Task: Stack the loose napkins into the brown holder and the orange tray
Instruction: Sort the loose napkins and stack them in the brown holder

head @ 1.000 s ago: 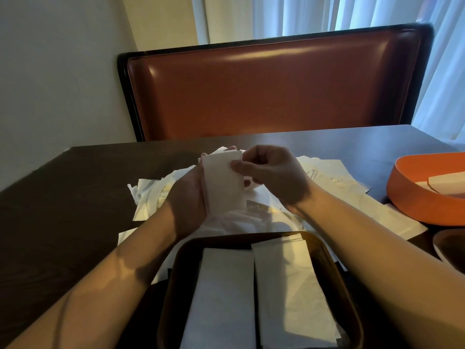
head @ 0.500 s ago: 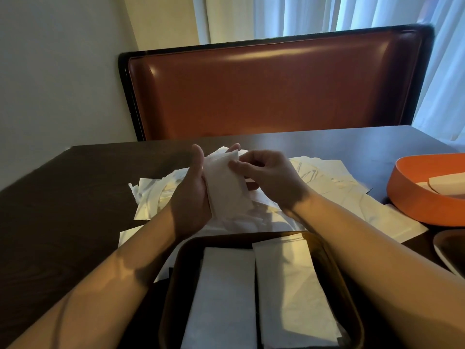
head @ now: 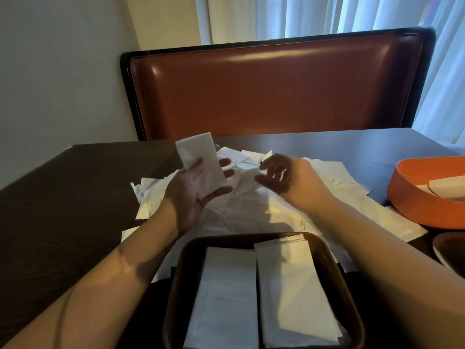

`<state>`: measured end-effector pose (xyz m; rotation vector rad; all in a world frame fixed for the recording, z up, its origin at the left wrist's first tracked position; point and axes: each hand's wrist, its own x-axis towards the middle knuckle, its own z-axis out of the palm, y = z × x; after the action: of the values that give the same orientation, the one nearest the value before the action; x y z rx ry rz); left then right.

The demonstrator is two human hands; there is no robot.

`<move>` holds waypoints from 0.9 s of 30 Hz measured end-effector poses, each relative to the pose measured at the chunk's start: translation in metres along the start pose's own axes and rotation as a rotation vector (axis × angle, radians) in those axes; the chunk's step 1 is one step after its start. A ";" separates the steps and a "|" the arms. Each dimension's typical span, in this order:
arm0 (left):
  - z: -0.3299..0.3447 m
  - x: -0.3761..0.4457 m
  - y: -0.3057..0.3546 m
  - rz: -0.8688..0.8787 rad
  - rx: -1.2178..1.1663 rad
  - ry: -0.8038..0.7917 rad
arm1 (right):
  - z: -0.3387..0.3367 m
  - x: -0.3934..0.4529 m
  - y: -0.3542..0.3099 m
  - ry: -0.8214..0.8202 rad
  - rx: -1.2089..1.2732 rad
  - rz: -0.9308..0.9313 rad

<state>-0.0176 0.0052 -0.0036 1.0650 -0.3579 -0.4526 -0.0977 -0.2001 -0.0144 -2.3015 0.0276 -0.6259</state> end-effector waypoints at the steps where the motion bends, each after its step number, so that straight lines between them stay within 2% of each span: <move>1: -0.001 0.001 0.001 -0.005 -0.024 0.004 | 0.001 -0.003 0.002 -0.041 -0.001 -0.017; 4: -0.002 -0.002 0.004 -0.016 -0.066 0.001 | 0.009 -0.003 -0.001 0.003 0.006 0.012; 7: 0.000 -0.005 0.005 -0.005 -0.087 -0.029 | 0.018 0.000 -0.006 0.125 -0.005 0.189; 10: 0.004 -0.007 0.004 -0.021 -0.083 -0.014 | 0.027 0.000 -0.011 -0.001 0.131 0.304; 12: 0.006 -0.007 0.002 -0.056 -0.067 0.006 | 0.032 0.000 -0.012 -0.014 0.214 0.297; 18: 0.004 -0.007 0.003 -0.099 -0.056 -0.010 | 0.016 0.001 -0.013 0.296 0.331 0.225; 21: 0.005 -0.007 0.003 -0.116 -0.054 -0.008 | 0.004 0.002 -0.018 0.355 0.440 0.162; 23: 0.005 -0.006 0.002 -0.118 -0.039 0.004 | -0.005 0.005 -0.025 0.305 0.564 0.117; 24: 0.003 -0.005 0.001 -0.115 -0.031 0.007 | -0.010 0.005 -0.030 0.229 0.665 0.101; 27: 0.006 -0.007 0.003 -0.136 0.010 -0.030 | -0.015 0.001 -0.045 -0.125 0.990 0.111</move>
<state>-0.0257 0.0060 0.0015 1.0968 -0.3152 -0.5889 -0.1108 -0.1771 0.0248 -1.3589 -0.1758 -0.3165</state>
